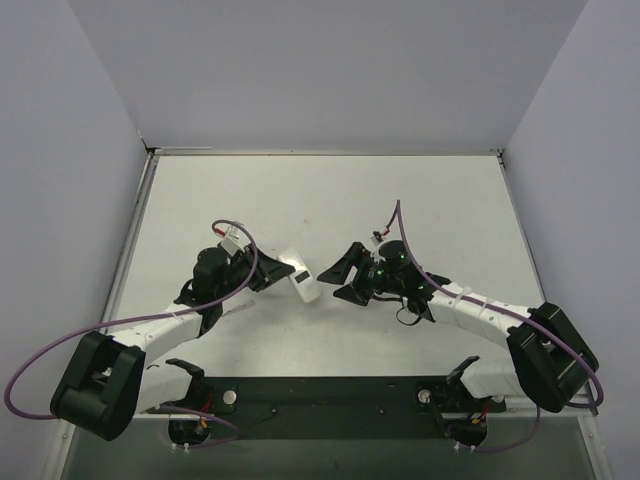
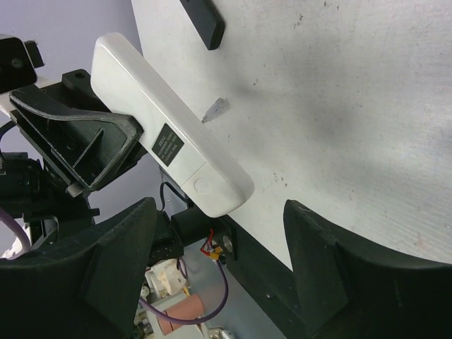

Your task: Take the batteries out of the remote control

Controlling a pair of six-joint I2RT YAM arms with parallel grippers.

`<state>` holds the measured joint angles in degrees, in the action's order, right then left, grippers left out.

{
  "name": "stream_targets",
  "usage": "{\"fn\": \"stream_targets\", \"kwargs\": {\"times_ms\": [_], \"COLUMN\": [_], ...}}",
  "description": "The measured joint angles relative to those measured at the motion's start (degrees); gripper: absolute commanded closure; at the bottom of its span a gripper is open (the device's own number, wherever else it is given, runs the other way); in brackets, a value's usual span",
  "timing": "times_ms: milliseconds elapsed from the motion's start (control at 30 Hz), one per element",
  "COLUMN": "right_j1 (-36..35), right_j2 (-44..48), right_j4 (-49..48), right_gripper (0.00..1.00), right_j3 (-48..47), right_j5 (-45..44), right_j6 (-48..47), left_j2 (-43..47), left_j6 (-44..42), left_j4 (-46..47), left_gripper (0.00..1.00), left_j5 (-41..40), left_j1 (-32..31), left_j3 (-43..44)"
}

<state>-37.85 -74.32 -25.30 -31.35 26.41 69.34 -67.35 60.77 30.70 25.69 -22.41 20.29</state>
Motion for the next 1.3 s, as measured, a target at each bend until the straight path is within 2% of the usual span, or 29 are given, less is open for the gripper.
{"fn": "stream_targets", "kwargs": {"times_ms": [367, 967, 1300], "right_j1": [-0.07, -2.36, -3.15], "right_j2": [-2.03, -5.29, -7.02], "right_j4": [-1.55, -4.37, -6.16], "right_gripper": [0.35, 0.38, 0.46], "right_j3": [0.00, -0.04, -0.07], "right_j5": [0.09, -0.13, -0.20], "right_j6": [2.12, 4.90, 5.75], "left_j2": [-0.02, -3.76, -3.76], "left_j6": [1.73, 8.72, 9.33], "left_j4": [1.42, 9.01, 9.86], "left_gripper": [1.00, 1.00, 1.00], "left_j5": [-0.50, -1.09, -1.11], "left_j1": [0.00, 0.00, -0.15], "left_j3": [-0.63, -3.58, -3.58]}}
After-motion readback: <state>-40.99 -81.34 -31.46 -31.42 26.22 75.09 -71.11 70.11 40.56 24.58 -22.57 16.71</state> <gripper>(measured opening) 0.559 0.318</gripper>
